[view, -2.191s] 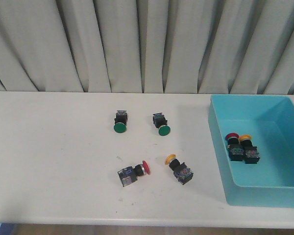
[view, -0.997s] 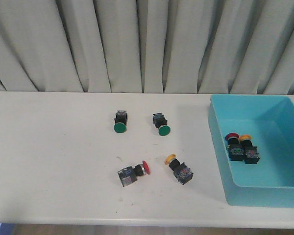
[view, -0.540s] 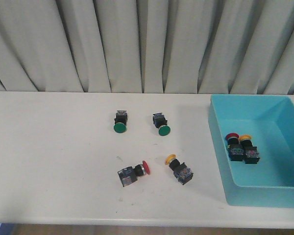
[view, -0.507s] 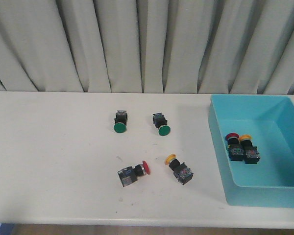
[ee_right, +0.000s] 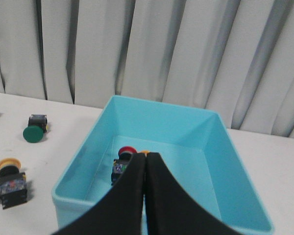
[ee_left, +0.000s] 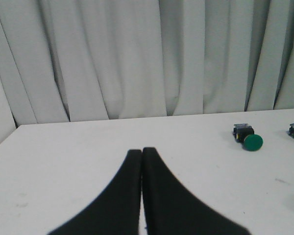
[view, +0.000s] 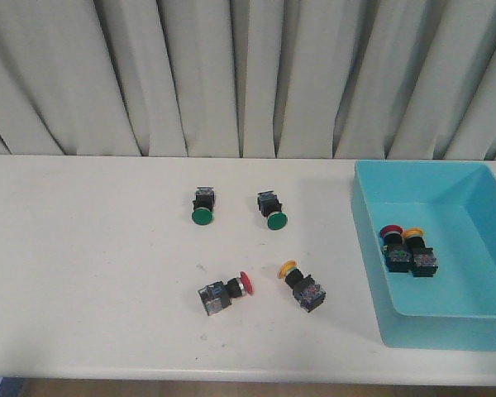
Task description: Pick red and yellow buttons and place in box
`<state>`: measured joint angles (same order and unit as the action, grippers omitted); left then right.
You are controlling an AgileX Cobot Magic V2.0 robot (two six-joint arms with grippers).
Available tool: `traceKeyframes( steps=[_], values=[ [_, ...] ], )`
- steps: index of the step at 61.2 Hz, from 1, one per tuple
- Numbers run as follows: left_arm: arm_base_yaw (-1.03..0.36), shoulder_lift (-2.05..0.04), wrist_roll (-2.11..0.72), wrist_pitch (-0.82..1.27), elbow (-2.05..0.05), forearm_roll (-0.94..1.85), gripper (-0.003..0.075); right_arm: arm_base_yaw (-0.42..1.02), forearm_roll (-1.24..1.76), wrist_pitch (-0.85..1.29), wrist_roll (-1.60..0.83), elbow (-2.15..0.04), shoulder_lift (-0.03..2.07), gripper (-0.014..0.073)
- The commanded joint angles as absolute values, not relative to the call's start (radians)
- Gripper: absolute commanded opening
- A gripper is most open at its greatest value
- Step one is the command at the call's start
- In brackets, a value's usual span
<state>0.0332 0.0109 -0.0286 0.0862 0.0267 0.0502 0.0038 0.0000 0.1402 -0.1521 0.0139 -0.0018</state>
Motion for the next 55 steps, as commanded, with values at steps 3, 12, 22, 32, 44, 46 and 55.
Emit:
traceKeyframes(
  steps=[3, 12, 22, 32, 44, 46, 55],
  values=[
    [0.027, 0.025, -0.026, 0.019, 0.076, 0.058, -0.0007, 0.003, 0.011, 0.037, -0.100, 0.037, -0.022, -0.0008],
    [0.027, 0.025, -0.026, 0.019, 0.076, 0.058, -0.0007, 0.004, 0.009, 0.035, -0.046, 0.037, -0.022, -0.0008],
    [0.027, 0.025, -0.026, 0.019, 0.076, 0.058, -0.0007, 0.003, 0.000, 0.036, 0.010, 0.037, -0.022, -0.0008],
    [0.027, 0.025, -0.026, 0.019, 0.076, 0.058, -0.0007, 0.002, 0.000, 0.036, 0.000, 0.037, -0.022, -0.0008],
    [0.027, 0.025, -0.026, 0.019, 0.076, 0.058, -0.0007, 0.002, 0.009, 0.038, 0.005, 0.037, -0.021, -0.0008],
    [0.027, 0.025, -0.026, 0.019, 0.076, 0.058, -0.0007, 0.002, 0.009, 0.041, 0.005, 0.037, -0.021, -0.0008],
    [0.027, 0.025, -0.026, 0.019, 0.076, 0.058, -0.0007, 0.002, 0.009, 0.043, 0.005, 0.037, -0.021, -0.0008]
  ],
)
